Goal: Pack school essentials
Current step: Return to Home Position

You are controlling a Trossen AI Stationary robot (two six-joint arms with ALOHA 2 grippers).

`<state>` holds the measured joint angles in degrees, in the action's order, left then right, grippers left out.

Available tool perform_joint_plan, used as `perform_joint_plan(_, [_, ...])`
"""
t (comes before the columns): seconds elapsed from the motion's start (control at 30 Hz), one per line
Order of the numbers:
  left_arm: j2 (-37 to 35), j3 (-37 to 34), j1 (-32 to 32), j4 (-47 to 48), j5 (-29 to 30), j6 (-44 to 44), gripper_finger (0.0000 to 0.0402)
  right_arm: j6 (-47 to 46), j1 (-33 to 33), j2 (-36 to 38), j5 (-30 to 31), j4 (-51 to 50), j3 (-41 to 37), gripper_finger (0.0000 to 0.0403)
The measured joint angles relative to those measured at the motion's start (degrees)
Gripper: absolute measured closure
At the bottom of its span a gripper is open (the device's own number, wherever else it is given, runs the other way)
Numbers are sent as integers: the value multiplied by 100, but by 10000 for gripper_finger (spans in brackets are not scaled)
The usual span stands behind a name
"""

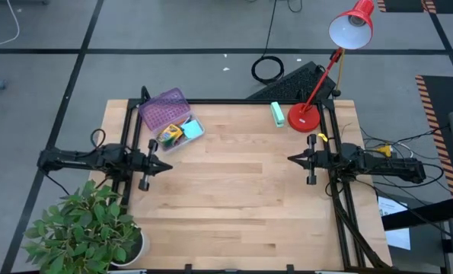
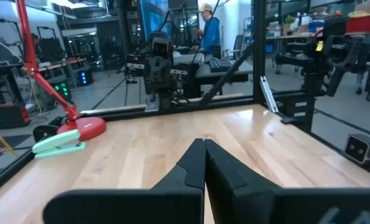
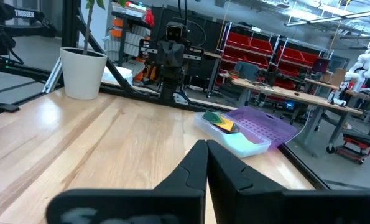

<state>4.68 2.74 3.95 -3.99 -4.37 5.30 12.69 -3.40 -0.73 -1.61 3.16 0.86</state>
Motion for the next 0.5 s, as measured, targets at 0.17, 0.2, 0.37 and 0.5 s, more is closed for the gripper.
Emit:
perform_joint_plan(0.17, [-277, -221, 0, 140, -63, -19, 401, 0, 0, 0, 2, 2, 0, 403])
perform_joint_plan(0.2, [-323, -221, 0, 224, -59, -50, 401, 0, 0, 0, 0, 2, 0, 403])
perform_joint_plan(0.37, [-452, -221, 0, 206, -43, -75, 401, 0, 0, 2, 2, 2, 0, 403])
perform_joint_plan(0.5, [-458, -221, -13, -149, -80, 213, 401, 0, 0, 2, 2, 1, 0, 403])
